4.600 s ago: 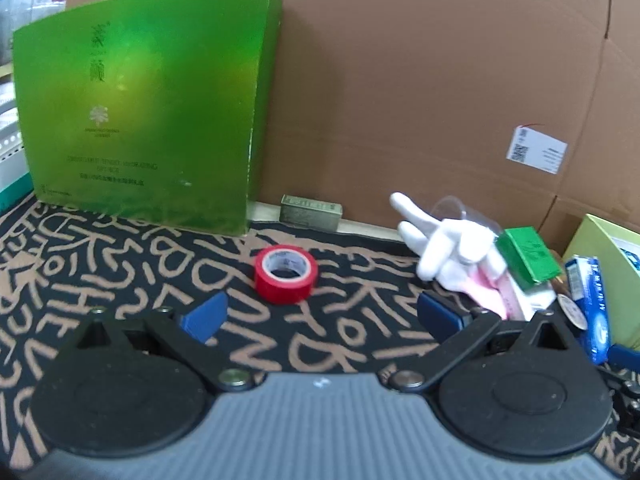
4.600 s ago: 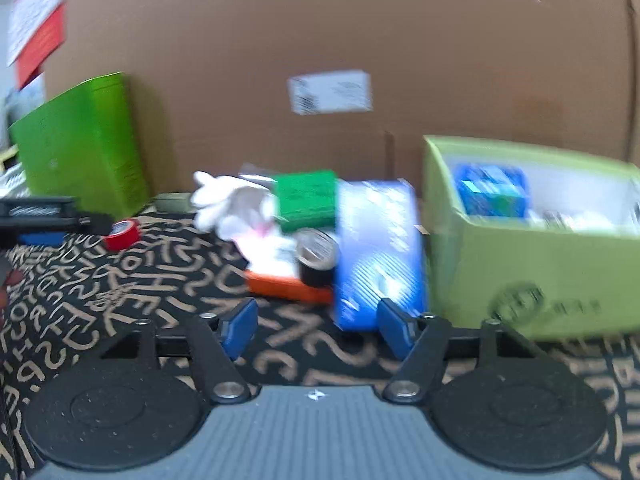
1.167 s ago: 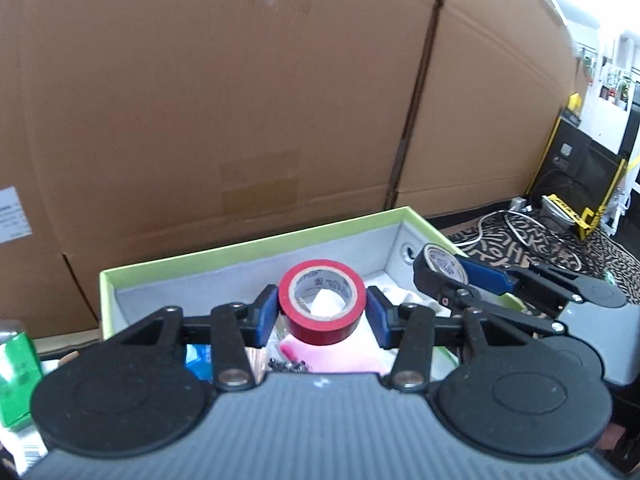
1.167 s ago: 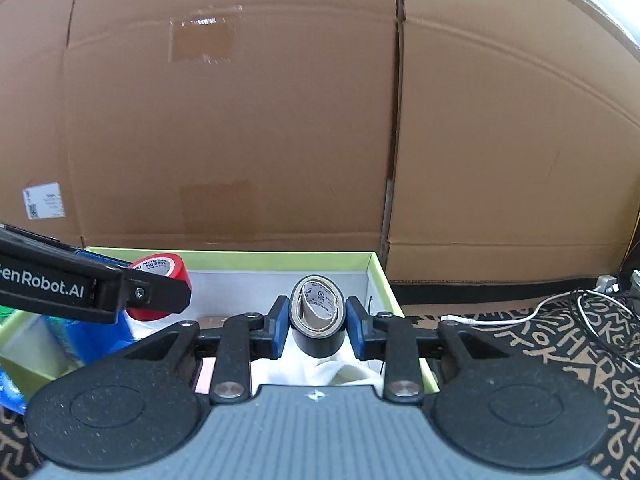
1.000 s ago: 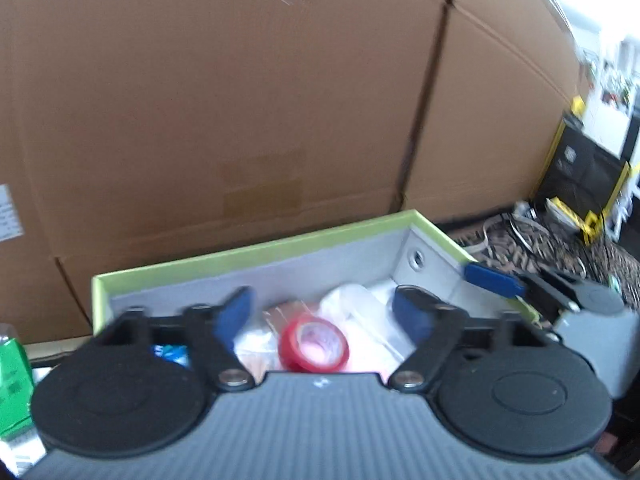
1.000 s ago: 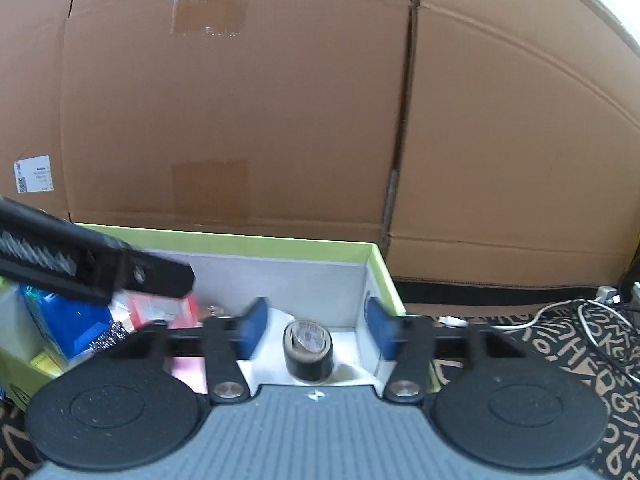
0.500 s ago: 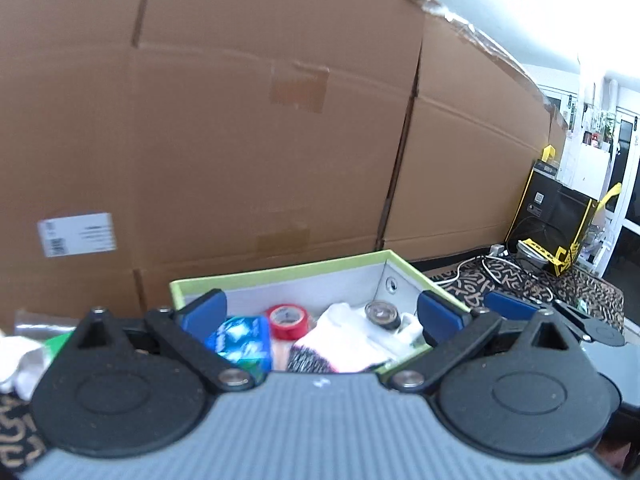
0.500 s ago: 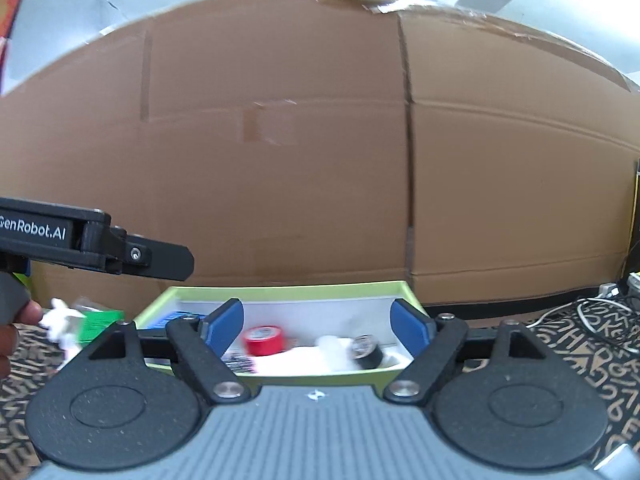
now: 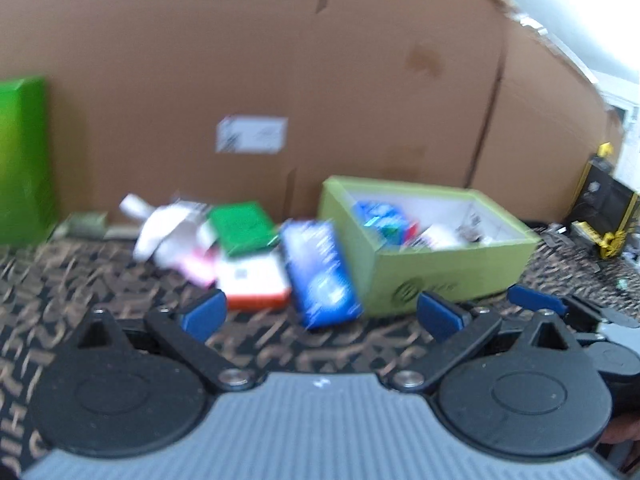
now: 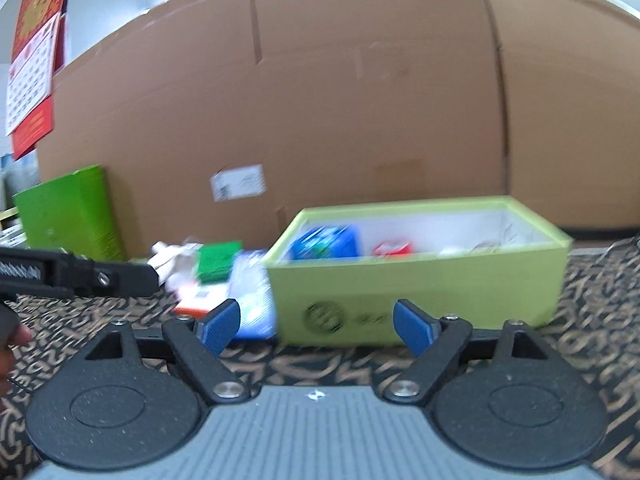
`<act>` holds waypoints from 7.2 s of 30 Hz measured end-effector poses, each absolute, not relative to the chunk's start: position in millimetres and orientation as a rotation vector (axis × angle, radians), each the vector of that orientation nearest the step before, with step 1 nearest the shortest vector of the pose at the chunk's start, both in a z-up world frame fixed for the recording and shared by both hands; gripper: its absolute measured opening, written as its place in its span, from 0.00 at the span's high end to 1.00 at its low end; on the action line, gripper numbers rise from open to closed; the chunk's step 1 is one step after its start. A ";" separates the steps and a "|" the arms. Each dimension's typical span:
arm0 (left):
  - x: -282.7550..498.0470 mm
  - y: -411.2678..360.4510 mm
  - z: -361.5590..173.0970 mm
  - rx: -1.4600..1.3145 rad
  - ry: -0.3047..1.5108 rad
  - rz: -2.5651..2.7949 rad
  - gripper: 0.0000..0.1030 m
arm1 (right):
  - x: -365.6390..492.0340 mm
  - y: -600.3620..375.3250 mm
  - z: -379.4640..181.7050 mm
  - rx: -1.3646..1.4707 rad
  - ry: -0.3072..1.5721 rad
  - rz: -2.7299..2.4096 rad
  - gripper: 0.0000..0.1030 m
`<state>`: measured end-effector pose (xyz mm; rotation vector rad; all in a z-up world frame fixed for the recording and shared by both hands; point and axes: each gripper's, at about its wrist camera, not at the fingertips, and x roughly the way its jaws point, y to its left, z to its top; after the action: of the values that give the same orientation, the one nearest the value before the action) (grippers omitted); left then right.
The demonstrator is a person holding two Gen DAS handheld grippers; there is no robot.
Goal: Organize objects
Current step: 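Grasp the blue medicine box with the right tool while the left tool grasps the white-orange box, then carry the blue box and white-orange box into the shoebox, open both tools, then grasp the green box with the right tool while the left tool grasps the white glove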
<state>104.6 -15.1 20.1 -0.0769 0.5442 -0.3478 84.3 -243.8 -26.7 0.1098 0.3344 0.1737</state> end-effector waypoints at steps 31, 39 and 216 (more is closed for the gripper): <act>192.0 30.8 -10.1 -0.117 0.632 -0.291 0.00 | 167.0 -161.0 -55.4 0.070 0.588 0.086 0.42; 233.5 -14.1 -32.6 -0.019 0.665 -0.286 0.01 | 103.3 -185.5 -54.3 0.108 0.596 0.137 0.42; 324.7 15.7 -48.0 0.012 0.730 -0.198 0.68 | 74.3 -151.1 -46.5 -0.067 0.561 0.272 0.28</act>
<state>324.7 15.7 -48.0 0.0125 0.7302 -0.1984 74.3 -151.1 -46.5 -0.0672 0.5611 0.2715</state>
